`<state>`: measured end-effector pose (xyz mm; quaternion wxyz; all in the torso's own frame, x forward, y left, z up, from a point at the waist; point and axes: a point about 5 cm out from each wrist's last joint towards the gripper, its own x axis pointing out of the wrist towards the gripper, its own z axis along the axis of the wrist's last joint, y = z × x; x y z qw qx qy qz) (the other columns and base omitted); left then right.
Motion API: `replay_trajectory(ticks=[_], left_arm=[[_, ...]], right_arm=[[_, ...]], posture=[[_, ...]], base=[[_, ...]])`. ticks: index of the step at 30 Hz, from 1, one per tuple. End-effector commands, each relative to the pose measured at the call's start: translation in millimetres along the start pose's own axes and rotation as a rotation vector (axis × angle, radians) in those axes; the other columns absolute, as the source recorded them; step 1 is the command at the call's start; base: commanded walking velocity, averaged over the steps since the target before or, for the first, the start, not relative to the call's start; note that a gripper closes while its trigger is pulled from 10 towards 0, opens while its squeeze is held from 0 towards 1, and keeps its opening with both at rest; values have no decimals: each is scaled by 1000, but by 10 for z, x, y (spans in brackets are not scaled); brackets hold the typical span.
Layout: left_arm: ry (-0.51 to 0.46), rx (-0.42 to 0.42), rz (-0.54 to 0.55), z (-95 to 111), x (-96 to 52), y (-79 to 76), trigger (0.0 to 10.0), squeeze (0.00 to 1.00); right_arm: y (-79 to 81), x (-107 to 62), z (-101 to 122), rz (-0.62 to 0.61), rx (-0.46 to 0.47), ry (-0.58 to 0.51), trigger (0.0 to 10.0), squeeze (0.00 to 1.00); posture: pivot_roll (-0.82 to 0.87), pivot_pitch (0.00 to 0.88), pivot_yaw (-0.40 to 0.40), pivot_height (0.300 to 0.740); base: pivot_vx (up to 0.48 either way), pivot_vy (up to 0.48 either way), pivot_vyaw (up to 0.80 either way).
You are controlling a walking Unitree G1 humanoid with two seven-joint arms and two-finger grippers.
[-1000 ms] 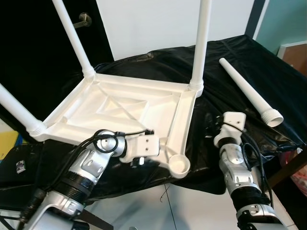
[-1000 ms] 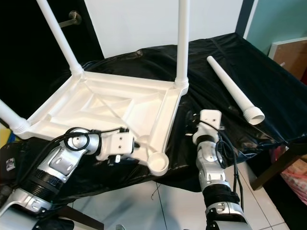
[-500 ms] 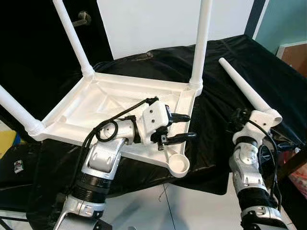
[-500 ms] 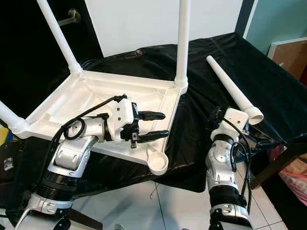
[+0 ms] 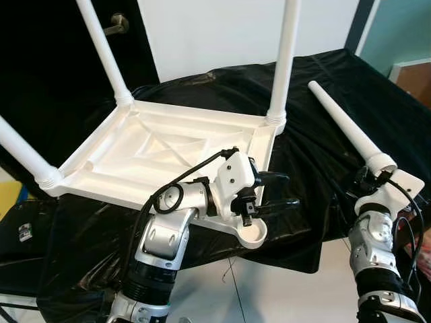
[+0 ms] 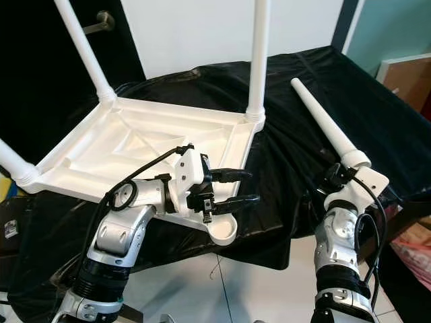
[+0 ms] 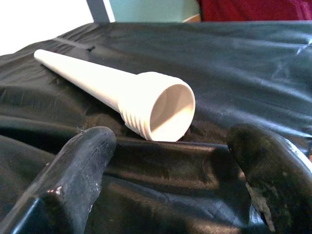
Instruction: Building children table
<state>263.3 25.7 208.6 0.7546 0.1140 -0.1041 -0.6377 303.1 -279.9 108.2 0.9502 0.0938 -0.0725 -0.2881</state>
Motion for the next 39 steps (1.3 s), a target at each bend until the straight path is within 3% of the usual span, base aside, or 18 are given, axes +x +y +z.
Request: replay_trajectory(ticks=[1, 10, 14, 21, 39], left_arm=[[13, -6, 365, -3, -44, 159, 10000, 0], [18, -17, 349, 6, -20, 121, 10000, 0], [32, -27, 338, 6, -30, 85, 10000, 0], [48, -38, 334, 6, -59, 61, 10000, 0], [69, -51, 339, 14, -92, 24, 10000, 0]], right_arm=[[-7, 23, 3, 7, 24, 5, 10000, 0], [-1, 97, 40, 104, 71, 13, 10000, 0], [54, 136, 40, 222, 107, 37, 10000, 0], [65, 189, 46, 278, 130, 58, 10000, 0], [182, 360, 199, 418, 110, 57, 10000, 0]], posture=[[-29, 51, 39, 740], [-26, 82, 68, 740], [-16, 111, 92, 740], [0, 128, 113, 740], [24, 138, 129, 740]], base=[[0, 0, 0], [0, 0, 0], [0, 0, 0], [0, 0, 0], [0, 0, 0]])
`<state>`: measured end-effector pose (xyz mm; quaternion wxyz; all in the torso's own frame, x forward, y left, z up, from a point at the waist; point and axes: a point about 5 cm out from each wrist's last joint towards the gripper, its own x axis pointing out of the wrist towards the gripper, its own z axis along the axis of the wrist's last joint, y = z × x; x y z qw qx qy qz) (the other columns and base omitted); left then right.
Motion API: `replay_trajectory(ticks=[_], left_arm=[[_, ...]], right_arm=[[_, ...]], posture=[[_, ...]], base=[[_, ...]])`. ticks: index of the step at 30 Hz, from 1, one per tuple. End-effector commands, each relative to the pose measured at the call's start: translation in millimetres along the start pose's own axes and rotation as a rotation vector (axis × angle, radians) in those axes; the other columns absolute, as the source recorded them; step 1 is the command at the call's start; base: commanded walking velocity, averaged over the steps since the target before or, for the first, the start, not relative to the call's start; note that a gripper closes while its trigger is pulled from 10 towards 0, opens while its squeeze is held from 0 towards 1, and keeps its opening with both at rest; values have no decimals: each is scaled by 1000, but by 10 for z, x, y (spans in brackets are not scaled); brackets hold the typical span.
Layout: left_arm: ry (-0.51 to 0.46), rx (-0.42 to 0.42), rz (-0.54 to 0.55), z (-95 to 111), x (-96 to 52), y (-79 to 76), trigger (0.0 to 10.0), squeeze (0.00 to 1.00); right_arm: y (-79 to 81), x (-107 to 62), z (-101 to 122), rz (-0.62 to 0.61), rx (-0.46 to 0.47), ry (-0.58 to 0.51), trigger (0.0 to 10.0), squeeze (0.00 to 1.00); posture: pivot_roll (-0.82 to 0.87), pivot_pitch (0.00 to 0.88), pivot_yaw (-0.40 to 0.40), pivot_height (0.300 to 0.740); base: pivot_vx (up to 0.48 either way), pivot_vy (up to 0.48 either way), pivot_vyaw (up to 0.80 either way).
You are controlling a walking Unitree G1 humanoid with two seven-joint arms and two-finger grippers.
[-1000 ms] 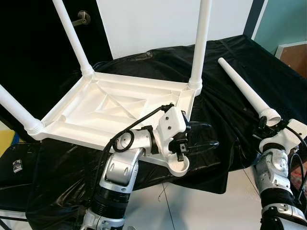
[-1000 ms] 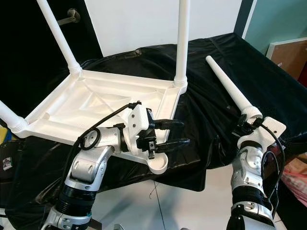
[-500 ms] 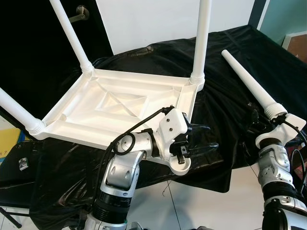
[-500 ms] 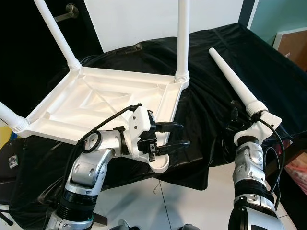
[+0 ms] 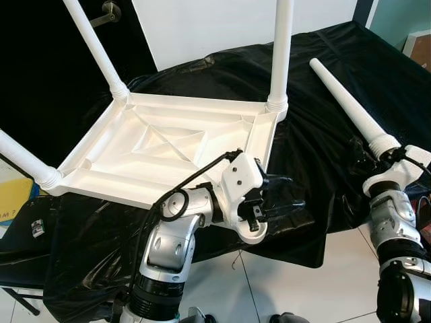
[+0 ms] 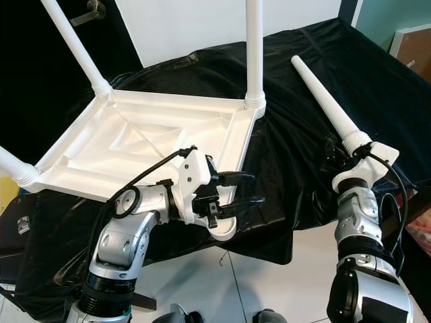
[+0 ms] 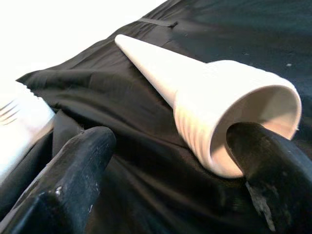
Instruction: Building children table
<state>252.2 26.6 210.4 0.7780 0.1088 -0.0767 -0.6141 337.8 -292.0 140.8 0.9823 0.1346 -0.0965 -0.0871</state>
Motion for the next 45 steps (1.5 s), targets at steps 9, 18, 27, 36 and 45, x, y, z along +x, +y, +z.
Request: replay_trajectory(ticks=[9, 18, 27, 36, 45], left_arm=[[28, -15, 291, -21, -63, 122, 10000, 0], [37, -8, 300, -17, -64, 134, 10000, 0], [45, 4, 325, -28, -59, 168, 10000, 0], [35, 8, 372, -40, -64, 212, 10000, 0], [-12, -66, 504, 17, -152, 406, 10000, 0]], right_arm=[[186, 200, 87, 176, -51, 93, 4627, 0], [248, 335, 206, 210, -140, 124, 0, 0], [394, 396, 240, 159, -196, 57, 0, 0], [660, 439, 461, 156, -203, -172, 0, 0], [1050, 440, 854, 248, -132, -408, 9020, 0]], posture=[[32, 141, 137, 740], [48, 124, 127, 740], [45, 106, 107, 740], [36, 89, 75, 740], [31, 74, 46, 740]], base=[[0, 0, 0], [0, 0, 0], [0, 0, 0], [0, 0, 0], [0, 0, 0]])
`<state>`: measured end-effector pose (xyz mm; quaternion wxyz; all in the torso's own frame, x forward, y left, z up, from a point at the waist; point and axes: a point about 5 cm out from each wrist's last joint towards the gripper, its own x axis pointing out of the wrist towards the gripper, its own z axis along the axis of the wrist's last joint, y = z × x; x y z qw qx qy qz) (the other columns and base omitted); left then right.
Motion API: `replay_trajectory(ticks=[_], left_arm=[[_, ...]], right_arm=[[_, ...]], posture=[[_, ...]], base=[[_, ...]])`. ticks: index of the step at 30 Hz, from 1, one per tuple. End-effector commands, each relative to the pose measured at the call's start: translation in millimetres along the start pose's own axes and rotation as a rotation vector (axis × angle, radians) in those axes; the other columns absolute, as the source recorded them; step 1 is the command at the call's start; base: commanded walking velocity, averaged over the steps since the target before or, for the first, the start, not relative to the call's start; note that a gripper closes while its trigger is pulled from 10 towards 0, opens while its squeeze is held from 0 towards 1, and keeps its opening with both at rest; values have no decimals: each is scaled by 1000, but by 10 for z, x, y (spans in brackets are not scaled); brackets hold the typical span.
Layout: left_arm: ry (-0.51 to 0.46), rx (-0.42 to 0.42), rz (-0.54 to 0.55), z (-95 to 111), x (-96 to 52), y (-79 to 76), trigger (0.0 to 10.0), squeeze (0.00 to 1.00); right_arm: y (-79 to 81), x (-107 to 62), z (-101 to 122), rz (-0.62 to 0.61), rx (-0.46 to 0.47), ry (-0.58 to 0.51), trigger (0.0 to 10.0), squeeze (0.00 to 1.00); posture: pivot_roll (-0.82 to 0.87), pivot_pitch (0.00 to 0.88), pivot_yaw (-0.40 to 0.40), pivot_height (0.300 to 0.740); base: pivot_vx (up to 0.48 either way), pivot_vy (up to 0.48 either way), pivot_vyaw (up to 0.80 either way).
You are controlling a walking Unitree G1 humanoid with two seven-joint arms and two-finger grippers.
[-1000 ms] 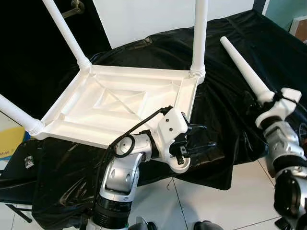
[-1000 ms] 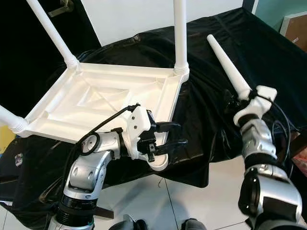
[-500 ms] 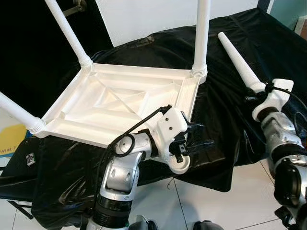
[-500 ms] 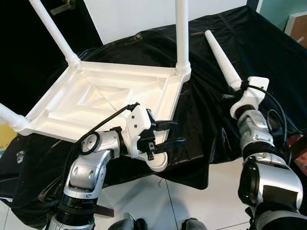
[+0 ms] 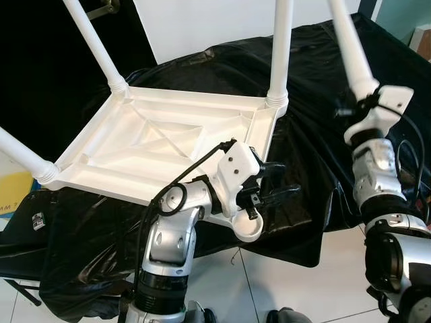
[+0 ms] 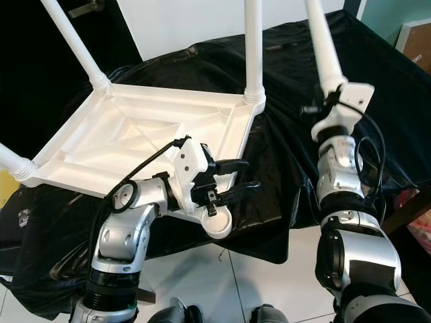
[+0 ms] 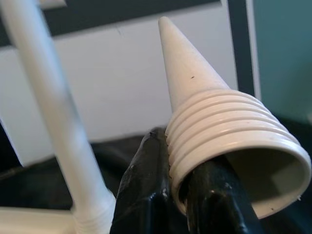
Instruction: Building children table
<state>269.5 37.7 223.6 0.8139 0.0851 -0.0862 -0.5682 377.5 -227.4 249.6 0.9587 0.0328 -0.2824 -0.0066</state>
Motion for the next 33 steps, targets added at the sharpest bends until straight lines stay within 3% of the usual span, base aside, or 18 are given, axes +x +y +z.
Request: replay_trajectory(ticks=[1, 2, 5, 7, 11, 14, 17, 20, 26, 30, 31, 33], left_arm=[[2, -55, 414, -33, -93, 255, 10000, 0], [-9, -82, 451, -15, -138, 330, 10000, 0], [-24, -104, 479, 1, -172, 387, 10000, 0], [-85, -163, 569, 88, -295, 564, 10000, 0], [-162, -168, 653, 223, -421, 729, 10000, 0], [-186, -174, 671, 256, -448, 768, 10000, 0], [-219, -163, 717, 341, -532, 887, 10000, 0], [-234, -163, 741, 387, -562, 938, 10000, 0], [-245, -150, 716, 406, -564, 938, 10000, 0], [-313, -250, 540, 396, -494, 848, 10000, 59], [-346, -279, 511, 418, -482, 834, 10000, 1000], [-380, -305, 489, 449, -471, 826, 10000, 1000]], right_arm=[[141, 77, 171, 54, -9, -91, 10000, 0], [231, 102, 257, 85, -15, -132, 10000, 0], [291, 116, 320, 104, -22, -163, 10000, 0], [459, 154, 507, 160, -52, -247, 10000, 0], [596, 206, 730, 211, -77, -328, 10000, 0], [620, 220, 797, 218, -78, -347, 10000, 0], [778, 225, 1036, 292, -88, -428, 10000, 0], [885, 199, 1123, 350, -86, -451, 10000, 0], [991, 135, 1122, 418, -64, -438, 10000, 0], [1017, 42, 958, 462, -46, -361, 10000, 0], [1024, 5, 905, 476, -45, -340, 10000, 0], [1031, -37, 859, 490, -44, -317, 10000, 0]], posture=[[32, 70, 39, 740], [31, 68, 38, 740], [31, 66, 38, 740], [29, 60, 33, 740], [24, 53, 27, 740], [23, 49, 27, 740], [20, 43, 25, 740], [13, 41, 26, 740], [10, 38, 25, 740], [10, 37, 19, 740], [10, 38, 15, 740], [8, 38, 13, 740]], base=[[0, 0, 0], [0, 0, 0], [0, 0, 0], [0, 0, 0], [0, 0, 0], [0, 0, 0], [0, 0, 0], [0, 0, 0], [0, 0, 0], [0, 0, 0], [0, 0, 0], [0, 0, 0]])
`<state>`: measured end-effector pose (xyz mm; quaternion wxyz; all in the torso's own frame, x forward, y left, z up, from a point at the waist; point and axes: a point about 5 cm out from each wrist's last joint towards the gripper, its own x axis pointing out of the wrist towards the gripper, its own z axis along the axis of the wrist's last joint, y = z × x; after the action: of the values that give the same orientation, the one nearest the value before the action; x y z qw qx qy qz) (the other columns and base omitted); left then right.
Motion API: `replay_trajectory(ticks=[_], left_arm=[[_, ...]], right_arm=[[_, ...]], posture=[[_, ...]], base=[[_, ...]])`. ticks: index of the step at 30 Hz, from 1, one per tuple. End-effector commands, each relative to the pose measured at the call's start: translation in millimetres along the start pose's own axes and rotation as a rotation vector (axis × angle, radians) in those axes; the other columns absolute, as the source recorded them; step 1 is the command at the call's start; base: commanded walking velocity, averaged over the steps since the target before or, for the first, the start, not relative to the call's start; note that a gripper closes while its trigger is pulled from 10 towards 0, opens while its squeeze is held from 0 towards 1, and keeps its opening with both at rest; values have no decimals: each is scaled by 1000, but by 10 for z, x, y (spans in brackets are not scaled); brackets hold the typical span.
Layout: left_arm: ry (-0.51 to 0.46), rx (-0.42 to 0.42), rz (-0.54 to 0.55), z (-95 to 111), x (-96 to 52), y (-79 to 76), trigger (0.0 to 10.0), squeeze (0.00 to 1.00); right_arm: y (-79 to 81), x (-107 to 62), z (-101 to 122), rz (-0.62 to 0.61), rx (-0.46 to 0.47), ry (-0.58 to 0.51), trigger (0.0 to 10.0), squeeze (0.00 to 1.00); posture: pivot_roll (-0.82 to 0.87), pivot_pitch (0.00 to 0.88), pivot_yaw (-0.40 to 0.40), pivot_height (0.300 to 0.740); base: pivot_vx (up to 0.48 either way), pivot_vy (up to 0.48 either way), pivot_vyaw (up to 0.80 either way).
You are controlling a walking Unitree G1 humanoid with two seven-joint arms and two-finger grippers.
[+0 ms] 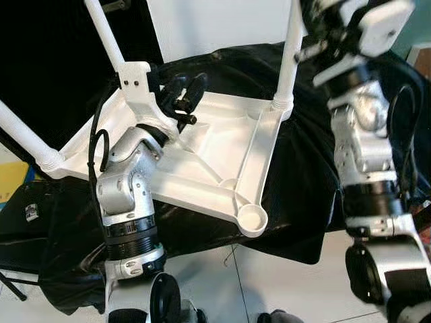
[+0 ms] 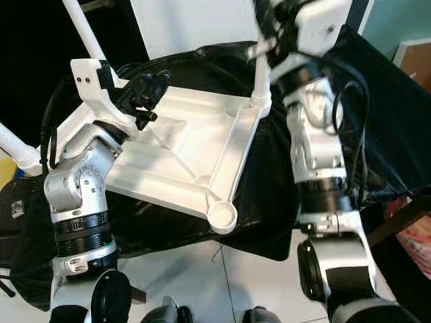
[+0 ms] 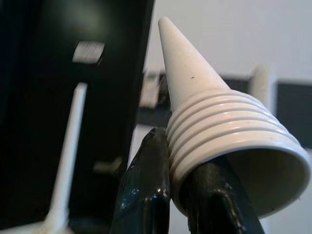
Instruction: Building children table
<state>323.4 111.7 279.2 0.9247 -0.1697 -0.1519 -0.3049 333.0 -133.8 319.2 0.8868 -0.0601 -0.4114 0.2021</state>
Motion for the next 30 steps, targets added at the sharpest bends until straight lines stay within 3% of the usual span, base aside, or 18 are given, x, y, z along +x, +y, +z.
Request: replay_trajectory(ticks=[1, 3, 5, 8, 11, 12, 13, 14, 19, 22, 27, 30], left_arm=[[-15, -16, -140, 44, -2, -71, 10000, 1000], [-54, -114, -198, 96, 20, -125, 10000, 1000], [-68, -161, -230, 116, 24, -152, 10000, 1000], [-68, -161, -230, 116, 24, -152, 10000, 1000], [-74, -254, -309, 121, 19, -221, 10000, 1000], [-69, -285, -336, 113, 15, -245, 10000, 898], [-69, -285, -336, 113, 15, -245, 10000, 898], [-61, -317, -360, 96, 14, -269, 10000, 0], [-25, -336, -371, 26, 21, -298, 10000, 0], [36, -360, -371, -84, 49, -343, 10000, 0], [49, -364, -372, -99, 53, -347, 10000, 0], [141, -346, -341, -230, 88, -331, 10000, 0]], right_arm=[[37, 35, 88, 22, 4, -40, 10000, 0], [133, -103, -27, 64, 23, 29, 10000, 0], [182, -181, -82, 81, 34, 64, 10000, 0], [182, -181, -82, 81, 34, 64, 10000, 0], [316, -377, -204, 107, 71, 142, 10000, 0], [374, -452, -240, 115, 90, 170, 10000, 0], [374, -452, -240, 115, 90, 170, 10000, 0], [445, -527, -266, 128, 107, 195, 10000, 0], [545, -603, -285, 146, 132, 218, 10000, 0], [685, -651, -273, 183, 178, 232, 10000, 0], [712, -655, -265, 190, 184, 233, 10000, 0], [776, -677, -251, 198, 201, 233, 10000, 0]], posture=[[8, 38, 13, 740], [2, 41, 12, 740], [-1, 42, 13, 740], [-1, 42, 13, 740], [-8, 42, 11, 740], [-9, 41, 11, 740], [-9, 41, 11, 740], [-11, 43, 11, 740], [-11, 47, 12, 740], [-11, 61, 18, 740], [-12, 63, 21, 740], [-15, 73, 30, 740]], base=[[0, 0, 0], [0, 0, 0], [0, 0, 0], [0, 0, 0], [0, 0, 0], [0, 0, 0], [0, 0, 0], [0, 0, 0], [0, 0, 0], [0, 0, 0], [0, 0, 0], [0, 0, 0]])
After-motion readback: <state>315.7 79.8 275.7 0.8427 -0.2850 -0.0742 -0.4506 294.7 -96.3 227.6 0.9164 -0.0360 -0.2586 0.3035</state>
